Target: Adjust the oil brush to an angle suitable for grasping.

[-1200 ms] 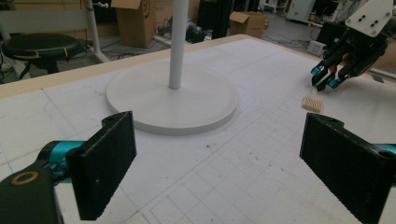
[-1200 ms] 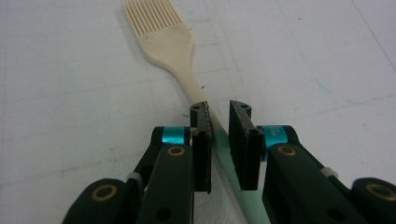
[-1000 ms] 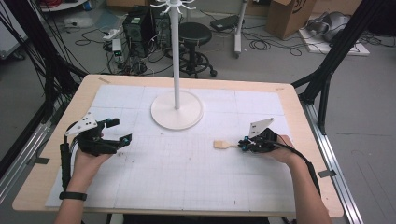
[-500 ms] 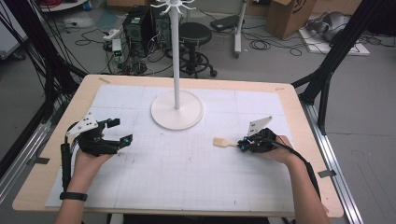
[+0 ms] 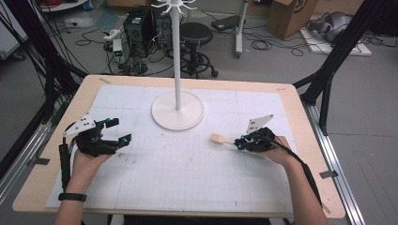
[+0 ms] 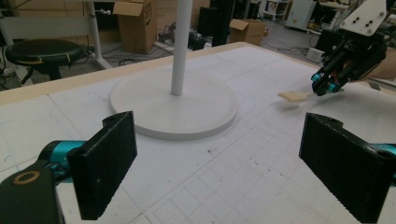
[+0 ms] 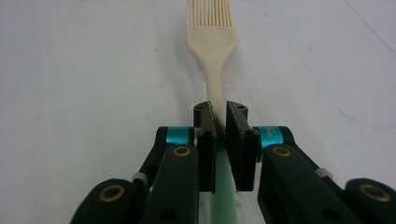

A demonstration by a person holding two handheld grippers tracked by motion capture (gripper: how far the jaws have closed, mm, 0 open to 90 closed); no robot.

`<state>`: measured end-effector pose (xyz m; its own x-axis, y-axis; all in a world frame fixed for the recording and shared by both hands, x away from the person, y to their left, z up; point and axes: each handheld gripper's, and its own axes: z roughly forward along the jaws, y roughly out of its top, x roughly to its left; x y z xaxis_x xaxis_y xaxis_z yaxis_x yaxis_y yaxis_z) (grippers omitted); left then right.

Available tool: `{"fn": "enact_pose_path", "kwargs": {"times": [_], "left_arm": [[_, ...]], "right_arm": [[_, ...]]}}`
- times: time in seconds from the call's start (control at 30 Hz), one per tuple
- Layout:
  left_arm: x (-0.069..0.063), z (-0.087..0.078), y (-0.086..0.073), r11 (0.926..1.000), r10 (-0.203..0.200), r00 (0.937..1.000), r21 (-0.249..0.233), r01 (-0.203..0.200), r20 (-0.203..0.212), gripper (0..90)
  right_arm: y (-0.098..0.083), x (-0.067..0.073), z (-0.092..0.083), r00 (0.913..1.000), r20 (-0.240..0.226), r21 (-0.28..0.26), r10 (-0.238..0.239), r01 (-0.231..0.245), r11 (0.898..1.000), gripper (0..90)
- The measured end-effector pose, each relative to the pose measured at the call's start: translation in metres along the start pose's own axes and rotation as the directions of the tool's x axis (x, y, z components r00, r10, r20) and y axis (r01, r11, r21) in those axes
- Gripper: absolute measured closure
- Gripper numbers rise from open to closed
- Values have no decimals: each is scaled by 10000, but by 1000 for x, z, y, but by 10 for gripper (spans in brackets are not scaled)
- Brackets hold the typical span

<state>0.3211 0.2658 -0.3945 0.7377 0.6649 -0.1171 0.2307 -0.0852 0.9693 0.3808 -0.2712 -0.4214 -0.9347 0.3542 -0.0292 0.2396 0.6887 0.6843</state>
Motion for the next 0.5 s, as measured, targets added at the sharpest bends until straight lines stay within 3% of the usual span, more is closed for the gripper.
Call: {"fn": "enact_pose_path", "kwargs": {"times": [0.13, 0.27, 0.4, 0.5], "left_arm": [[0, -2, 3, 9999, -6, 10000, -132, 5, -18, 120], [0, -5, 6, 9996, 58, 10000, -265, -58, 6, 121], [0, -8, 9, 9994, 136, 9999, -325, -135, 21, 121], [0, -10, 11, 9990, 152, 9999, -420, -151, 16, 121]], "right_arm": [[17, 10, 2, 9993, -206, -316, -297, 291, 9991, 835], [46, 22, 9, 9947, -563, -381, -863, 842, 9957, 835], [81, 37, 23, 9847, -1076, -744, -1371, 1296, 9888, 834], [108, 49, 42, 9719, -1527, -912, -1789, 1664, 9818, 833]]}}
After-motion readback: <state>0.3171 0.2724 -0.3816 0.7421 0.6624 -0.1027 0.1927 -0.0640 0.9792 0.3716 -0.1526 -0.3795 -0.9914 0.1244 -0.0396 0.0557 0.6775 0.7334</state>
